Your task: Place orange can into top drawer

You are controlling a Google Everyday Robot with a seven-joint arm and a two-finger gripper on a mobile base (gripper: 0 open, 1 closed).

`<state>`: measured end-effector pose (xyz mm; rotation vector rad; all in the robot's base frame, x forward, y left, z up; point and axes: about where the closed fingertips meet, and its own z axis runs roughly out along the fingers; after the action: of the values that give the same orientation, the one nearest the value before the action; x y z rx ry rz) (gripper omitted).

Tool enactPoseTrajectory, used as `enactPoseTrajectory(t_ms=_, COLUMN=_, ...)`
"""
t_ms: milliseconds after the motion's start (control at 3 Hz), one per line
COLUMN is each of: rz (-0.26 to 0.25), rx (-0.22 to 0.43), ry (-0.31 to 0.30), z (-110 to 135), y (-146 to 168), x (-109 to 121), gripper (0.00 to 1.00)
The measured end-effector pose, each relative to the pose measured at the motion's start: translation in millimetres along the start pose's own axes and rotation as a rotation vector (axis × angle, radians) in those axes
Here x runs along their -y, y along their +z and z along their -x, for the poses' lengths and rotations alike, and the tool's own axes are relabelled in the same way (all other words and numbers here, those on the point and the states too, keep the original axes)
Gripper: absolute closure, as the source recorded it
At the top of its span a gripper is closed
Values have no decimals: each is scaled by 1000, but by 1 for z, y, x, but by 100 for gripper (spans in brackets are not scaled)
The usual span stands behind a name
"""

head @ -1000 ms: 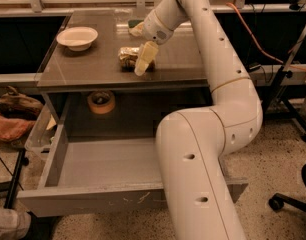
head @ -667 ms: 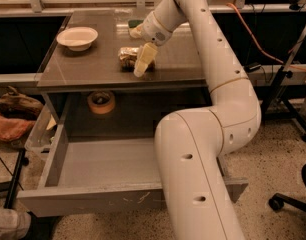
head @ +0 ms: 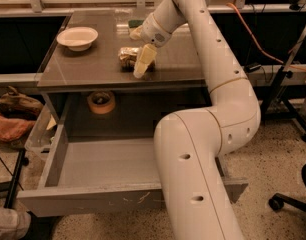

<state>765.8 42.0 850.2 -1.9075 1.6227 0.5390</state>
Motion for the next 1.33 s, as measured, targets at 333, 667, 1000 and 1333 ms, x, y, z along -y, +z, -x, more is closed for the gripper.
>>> enactPoseTrajectory(t_ms=333, rz=3, rx=-1, ry=1, z=0, y=1, x=0, gripper=0)
enactPoseTrajectory(t_ms=667, rz=5, rx=-1, ry=2, z=-1, y=1, x=-1, gripper=0)
enactPoseTrajectory(t_ms=1000, rz=6, rx=-2, ry=2, z=-1, y=1, x=-1, gripper=0)
enactPoseTrajectory(t_ms=1333, rz=7, rx=-2, ry=2, z=-1, y=1, x=-1, gripper=0)
